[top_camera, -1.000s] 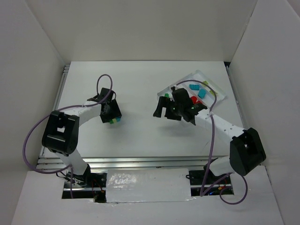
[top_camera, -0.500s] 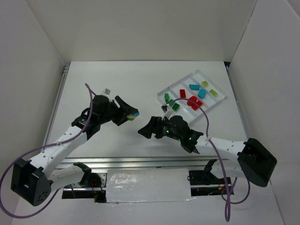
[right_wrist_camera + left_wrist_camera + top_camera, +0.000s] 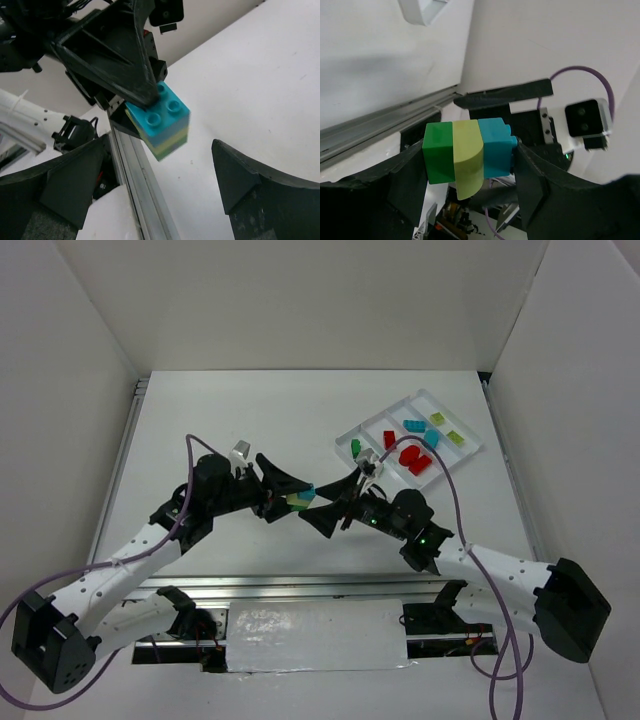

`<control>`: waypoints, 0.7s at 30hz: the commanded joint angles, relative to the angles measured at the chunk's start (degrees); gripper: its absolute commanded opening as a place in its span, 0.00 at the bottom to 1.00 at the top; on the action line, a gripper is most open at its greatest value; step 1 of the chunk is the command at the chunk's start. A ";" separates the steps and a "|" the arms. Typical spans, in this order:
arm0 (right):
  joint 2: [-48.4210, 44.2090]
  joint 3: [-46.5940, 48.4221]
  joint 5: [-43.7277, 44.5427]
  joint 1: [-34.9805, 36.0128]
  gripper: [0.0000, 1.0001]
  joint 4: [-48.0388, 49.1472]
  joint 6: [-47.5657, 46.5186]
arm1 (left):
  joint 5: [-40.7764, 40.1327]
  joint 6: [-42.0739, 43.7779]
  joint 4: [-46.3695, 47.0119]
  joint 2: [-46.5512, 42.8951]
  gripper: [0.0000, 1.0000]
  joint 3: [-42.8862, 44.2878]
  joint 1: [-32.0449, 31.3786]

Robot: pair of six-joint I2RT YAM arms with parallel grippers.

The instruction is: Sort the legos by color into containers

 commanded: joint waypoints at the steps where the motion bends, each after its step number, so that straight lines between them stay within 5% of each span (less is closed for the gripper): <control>1: -3.38 1.18 -14.64 -4.97 0.96 -2.34 -6.00 | 4.43 -1.66 5.74 -2.93 0.00 -0.09 -0.23; 9: -3.57 9.79 -34.98 -10.61 0.93 -10.51 -8.37 | 9.09 0.36 8.05 -3.03 0.00 1.65 -1.19; 13: -2.51 11.72 -37.71 -10.61 0.92 -7.27 -6.97 | 9.71 2.21 6.89 -2.15 0.00 3.77 -2.42; 18: 0.83 14.63 -40.09 -10.61 0.74 -7.88 -7.23 | 8.83 2.74 6.90 -1.80 0.00 4.56 -3.57; 21: 2.24 14.89 -40.36 -10.61 0.73 -7.36 -7.05 | 9.88 2.74 9.34 -1.09 0.00 4.74 -4.27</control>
